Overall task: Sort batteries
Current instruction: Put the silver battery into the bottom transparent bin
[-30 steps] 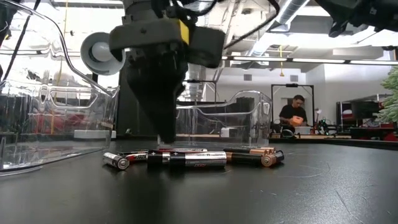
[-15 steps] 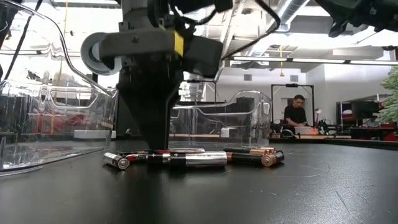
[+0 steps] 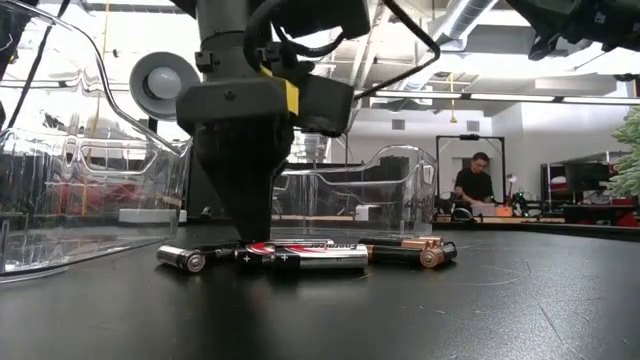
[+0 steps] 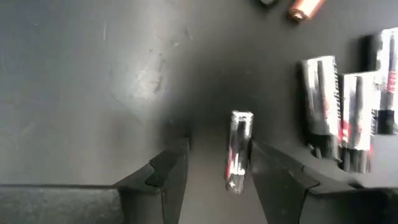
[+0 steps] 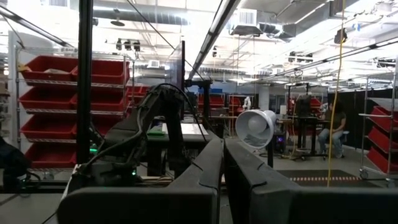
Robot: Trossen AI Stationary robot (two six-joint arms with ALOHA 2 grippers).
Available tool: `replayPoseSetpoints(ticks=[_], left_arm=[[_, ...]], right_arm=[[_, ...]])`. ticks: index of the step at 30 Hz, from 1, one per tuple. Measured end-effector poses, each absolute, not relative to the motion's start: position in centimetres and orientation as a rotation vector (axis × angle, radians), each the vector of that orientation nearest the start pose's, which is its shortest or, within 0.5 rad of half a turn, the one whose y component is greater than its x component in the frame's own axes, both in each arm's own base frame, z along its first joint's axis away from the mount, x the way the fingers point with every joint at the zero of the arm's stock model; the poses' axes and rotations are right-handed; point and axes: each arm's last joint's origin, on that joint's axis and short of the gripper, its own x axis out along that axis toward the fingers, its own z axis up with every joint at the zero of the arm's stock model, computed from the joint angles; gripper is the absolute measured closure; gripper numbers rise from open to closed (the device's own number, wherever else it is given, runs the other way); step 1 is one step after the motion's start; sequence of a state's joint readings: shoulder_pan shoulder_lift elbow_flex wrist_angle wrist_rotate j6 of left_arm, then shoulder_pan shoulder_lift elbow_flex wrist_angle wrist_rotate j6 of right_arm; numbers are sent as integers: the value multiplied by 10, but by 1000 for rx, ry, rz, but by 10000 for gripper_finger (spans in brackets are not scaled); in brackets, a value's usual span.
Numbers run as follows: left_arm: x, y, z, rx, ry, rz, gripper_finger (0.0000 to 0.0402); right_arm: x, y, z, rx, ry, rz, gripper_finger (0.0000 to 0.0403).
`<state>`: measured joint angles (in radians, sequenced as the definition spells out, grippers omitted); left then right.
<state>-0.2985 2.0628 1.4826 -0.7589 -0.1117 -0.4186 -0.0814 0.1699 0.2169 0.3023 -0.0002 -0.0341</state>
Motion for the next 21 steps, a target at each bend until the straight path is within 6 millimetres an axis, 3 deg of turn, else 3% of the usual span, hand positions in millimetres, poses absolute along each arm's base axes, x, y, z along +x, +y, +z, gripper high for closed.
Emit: replayPoseSetpoints(ticks=[6,13,21], left_arm=[[389,-112,158,-47,1295,144,243],[390,-109,159,-5,1277,170,289],[387,-103,142,-52,1347,195,326]], right_arm=[[92,-8,253,-48,-348,-86,367],[92,-8,253,-48,-348,-87,367],[92,-8,253,-48,-347,-87,367]])
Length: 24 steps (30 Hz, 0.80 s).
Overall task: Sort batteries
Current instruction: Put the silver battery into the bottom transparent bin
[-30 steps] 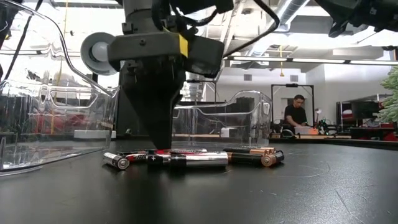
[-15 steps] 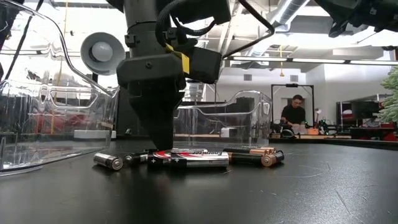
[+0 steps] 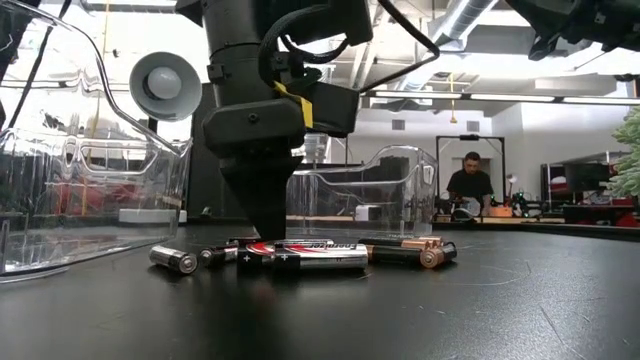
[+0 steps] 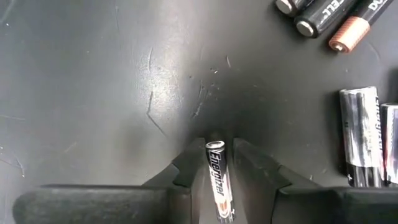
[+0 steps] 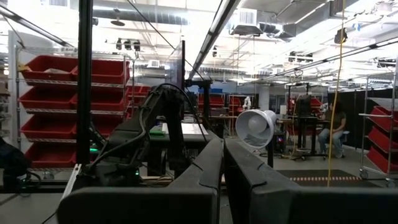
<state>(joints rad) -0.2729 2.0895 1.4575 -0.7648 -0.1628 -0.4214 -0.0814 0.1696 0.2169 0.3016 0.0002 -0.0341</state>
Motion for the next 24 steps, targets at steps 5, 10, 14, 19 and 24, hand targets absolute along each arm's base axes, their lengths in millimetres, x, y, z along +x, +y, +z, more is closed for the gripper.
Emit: replayPoseSetpoints(ticks=[5,10,14,19,24], left_arm=[[386,-104,140,-61,1354,187,322],[386,-104,139,-59,1362,177,328],[386,-103,139,-50,1366,166,345],[386,-103,139,-31,1373,141,377],[386,-103,138,-7,1372,121,382]], right_arm=[[92,-8,253,-48,-347,-86,367],[92,-8,253,-48,-347,-87,367],[92,-8,253,-48,-347,-87,367],[92,-8,253,-49,-347,-87,367],[92,-8,253,-51,-347,-87,367]])
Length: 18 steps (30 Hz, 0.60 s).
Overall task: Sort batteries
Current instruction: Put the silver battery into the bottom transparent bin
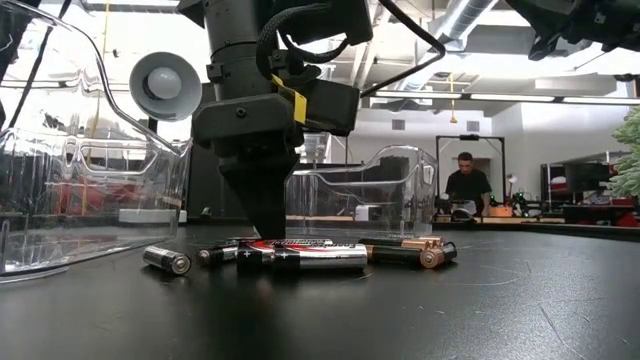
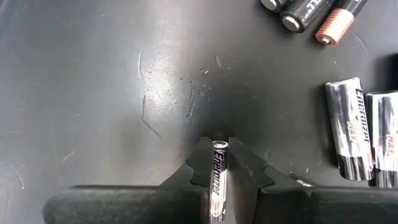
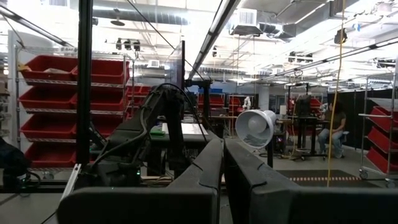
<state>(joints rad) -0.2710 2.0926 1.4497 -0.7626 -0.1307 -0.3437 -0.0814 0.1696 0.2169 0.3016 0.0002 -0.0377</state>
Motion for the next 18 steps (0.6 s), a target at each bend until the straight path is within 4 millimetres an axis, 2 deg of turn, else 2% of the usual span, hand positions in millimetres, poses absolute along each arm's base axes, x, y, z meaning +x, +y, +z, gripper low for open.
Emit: replayPoseSetpoints(ticks=[18], left_arm=[[400,-102,154,76,1311,76,382]], right_arm=[[92,-8,253,-51,-348,-87,367]])
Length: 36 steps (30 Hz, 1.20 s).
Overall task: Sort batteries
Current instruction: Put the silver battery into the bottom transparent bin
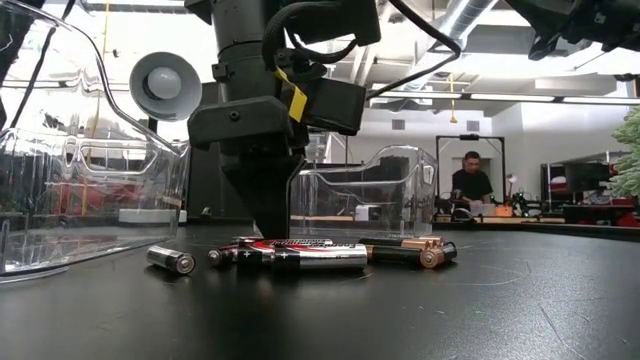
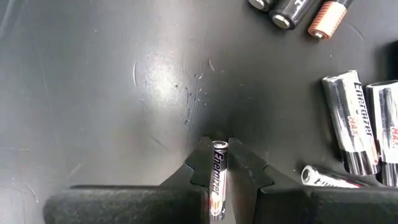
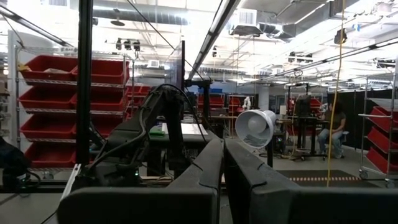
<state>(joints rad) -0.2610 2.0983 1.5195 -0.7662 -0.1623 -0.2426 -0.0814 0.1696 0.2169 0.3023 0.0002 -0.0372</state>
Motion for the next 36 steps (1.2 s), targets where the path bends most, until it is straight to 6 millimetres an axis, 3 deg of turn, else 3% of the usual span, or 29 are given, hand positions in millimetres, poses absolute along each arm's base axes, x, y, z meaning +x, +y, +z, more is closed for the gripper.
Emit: replayPoseSetpoints(ticks=[12,21,29,36], left_arm=[[401,-97,160,88,1313,97,383],[396,-96,180,84,1279,104,384],[390,-93,211,79,1191,126,384],[373,-88,256,61,1081,130,384]], right_arm=[[92,-8,253,-51,-348,-87,367],[92,-8,252,-48,-346,-87,367],[92,-8,252,-50,-346,-87,367],[92,-8,252,-51,-346,-88,367]])
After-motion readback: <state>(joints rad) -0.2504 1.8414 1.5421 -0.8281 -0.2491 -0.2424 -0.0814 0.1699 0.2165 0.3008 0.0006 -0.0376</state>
